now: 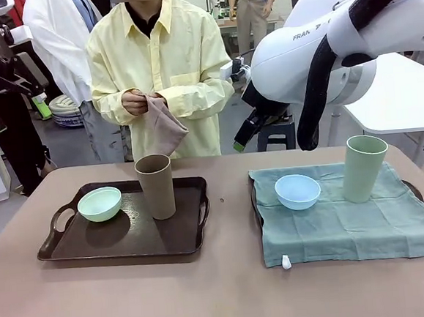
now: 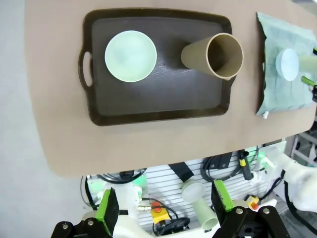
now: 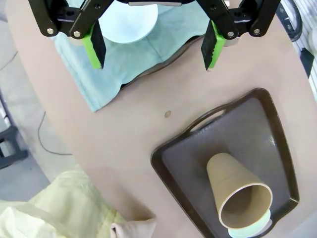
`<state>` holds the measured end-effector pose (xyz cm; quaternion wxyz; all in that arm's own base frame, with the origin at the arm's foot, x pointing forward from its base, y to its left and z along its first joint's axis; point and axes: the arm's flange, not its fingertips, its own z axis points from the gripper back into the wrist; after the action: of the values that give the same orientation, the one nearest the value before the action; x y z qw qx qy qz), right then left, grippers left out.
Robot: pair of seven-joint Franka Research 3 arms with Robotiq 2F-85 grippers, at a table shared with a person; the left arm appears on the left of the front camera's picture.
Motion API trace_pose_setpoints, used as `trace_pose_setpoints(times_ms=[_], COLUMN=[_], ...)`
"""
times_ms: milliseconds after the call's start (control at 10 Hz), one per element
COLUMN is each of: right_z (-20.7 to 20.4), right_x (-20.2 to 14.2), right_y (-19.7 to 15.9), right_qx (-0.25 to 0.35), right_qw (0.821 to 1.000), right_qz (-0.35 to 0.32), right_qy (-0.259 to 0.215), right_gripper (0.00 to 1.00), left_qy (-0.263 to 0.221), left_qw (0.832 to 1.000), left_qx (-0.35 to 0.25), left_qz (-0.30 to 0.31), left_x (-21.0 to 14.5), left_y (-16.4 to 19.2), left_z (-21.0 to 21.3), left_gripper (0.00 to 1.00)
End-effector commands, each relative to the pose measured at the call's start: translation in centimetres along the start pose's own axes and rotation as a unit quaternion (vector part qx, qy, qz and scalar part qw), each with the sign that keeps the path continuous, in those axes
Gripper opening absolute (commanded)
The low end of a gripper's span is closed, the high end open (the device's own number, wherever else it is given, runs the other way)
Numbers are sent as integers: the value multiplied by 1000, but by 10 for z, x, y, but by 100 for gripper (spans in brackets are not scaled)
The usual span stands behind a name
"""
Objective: Set up a tray with a mat and arrange the tableware.
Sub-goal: Pick up the Picnic Bowl and Reusable plastic cup from the Handle tray in front of the human's position and hold them in the air.
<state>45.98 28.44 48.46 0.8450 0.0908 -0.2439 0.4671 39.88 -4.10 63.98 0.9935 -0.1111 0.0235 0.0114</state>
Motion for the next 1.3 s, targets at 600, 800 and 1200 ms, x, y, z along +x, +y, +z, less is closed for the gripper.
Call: trace_pose_setpoints(times_ms=[600,800,1200], right_z=[-88,-114,-135], right_x=[4,11,16], right_y=[20,29,36], right_qx=[103,163,164], right_qw=[960,956,963], right_qz=[148,145,145], right_qy=[-213,-194,-156], right_gripper=[100,100,100], left_qy=[-34,-29,-23], left_qw=[994,994,993], left_qx=[100,95,85], left_qz=[-33,-53,-74], left_x=[38,42,48], left_y=[-11,-4,0], left_z=[-47,-75,-105], left_gripper=[99,99,99])
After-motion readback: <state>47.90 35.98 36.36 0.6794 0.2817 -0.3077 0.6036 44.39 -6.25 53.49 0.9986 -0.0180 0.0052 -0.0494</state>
